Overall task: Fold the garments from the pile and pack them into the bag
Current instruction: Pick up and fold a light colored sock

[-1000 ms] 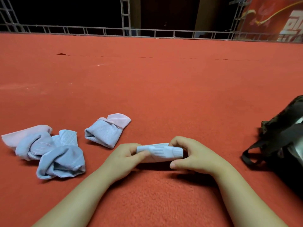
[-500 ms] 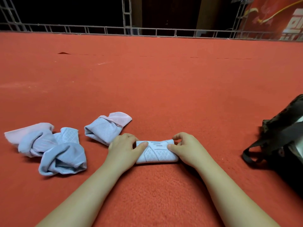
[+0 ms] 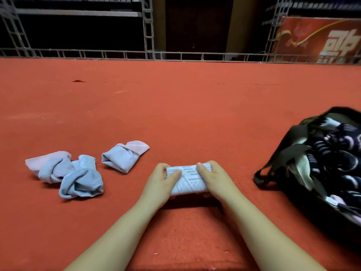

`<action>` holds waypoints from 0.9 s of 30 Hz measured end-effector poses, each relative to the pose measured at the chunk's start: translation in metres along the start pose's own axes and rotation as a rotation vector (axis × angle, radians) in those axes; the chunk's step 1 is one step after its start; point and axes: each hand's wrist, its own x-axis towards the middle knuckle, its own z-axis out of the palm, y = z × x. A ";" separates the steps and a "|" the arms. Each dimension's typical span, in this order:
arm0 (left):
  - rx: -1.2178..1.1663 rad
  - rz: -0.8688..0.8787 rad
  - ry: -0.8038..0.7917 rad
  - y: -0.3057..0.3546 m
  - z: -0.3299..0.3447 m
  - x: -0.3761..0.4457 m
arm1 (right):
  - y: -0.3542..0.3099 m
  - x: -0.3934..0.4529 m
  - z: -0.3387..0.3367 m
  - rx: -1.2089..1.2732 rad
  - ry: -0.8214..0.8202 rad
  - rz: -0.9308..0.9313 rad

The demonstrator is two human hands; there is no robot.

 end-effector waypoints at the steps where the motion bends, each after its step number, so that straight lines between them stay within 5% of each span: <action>1: -0.090 0.006 -0.018 0.011 0.008 -0.005 | 0.000 -0.007 -0.012 -0.012 0.056 -0.021; 3: -0.245 0.035 -0.088 0.032 0.023 -0.013 | -0.003 -0.018 -0.035 -0.082 0.157 -0.049; 12: -0.270 0.300 -0.265 0.131 0.120 -0.045 | -0.011 -0.088 -0.174 -0.002 0.386 -0.117; 18: -0.415 0.305 -0.402 0.167 0.185 -0.072 | 0.009 -0.126 -0.253 0.130 0.545 -0.092; 22: -0.213 0.499 -0.342 0.163 0.203 -0.084 | 0.029 -0.126 -0.301 0.283 0.573 0.017; 27: 0.390 0.867 -0.675 0.154 0.222 -0.097 | 0.037 -0.125 -0.321 0.050 0.276 0.173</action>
